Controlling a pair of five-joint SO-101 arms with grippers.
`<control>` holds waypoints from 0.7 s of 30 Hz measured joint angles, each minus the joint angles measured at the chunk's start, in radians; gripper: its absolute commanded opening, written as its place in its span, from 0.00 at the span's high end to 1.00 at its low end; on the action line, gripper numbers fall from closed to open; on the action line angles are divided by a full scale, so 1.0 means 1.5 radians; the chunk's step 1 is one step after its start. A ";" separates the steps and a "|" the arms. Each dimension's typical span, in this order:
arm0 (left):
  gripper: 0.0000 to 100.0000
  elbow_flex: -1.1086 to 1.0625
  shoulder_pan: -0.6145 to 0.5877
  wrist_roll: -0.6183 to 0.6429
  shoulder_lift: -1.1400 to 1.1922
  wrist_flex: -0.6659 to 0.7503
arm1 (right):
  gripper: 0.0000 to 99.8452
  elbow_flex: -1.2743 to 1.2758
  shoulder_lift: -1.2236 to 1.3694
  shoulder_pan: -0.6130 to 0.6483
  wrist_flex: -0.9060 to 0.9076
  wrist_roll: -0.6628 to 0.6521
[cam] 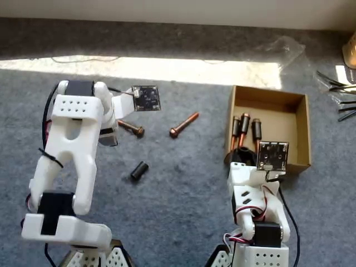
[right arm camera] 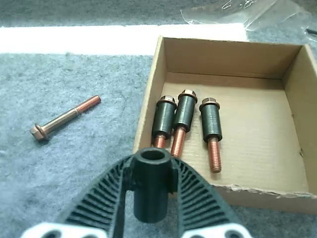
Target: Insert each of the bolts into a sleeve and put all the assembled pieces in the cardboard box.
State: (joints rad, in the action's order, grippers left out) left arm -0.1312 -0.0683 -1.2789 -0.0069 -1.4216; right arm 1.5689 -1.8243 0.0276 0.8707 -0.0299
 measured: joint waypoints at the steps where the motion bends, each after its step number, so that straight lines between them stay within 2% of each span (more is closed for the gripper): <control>1: 0.80 0.025 -0.001 -0.006 0.037 0.007 | 0.99 0.000 0.000 0.000 0.000 0.000; 4: 0.81 0.105 0.000 -0.009 0.147 0.028 | 0.99 0.000 0.000 0.000 0.000 0.000; 10: 0.92 0.237 -0.002 -0.042 0.300 0.031 | 0.99 0.000 0.000 0.000 0.000 0.000; 21: 0.92 0.315 0.056 -0.053 0.348 -0.072 | 0.99 0.000 0.000 0.000 0.000 0.000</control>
State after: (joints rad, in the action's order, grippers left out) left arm 0.3414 0.0161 -1.3587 0.5148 -1.5290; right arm 1.5689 -1.8243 0.0276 0.8707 -0.0299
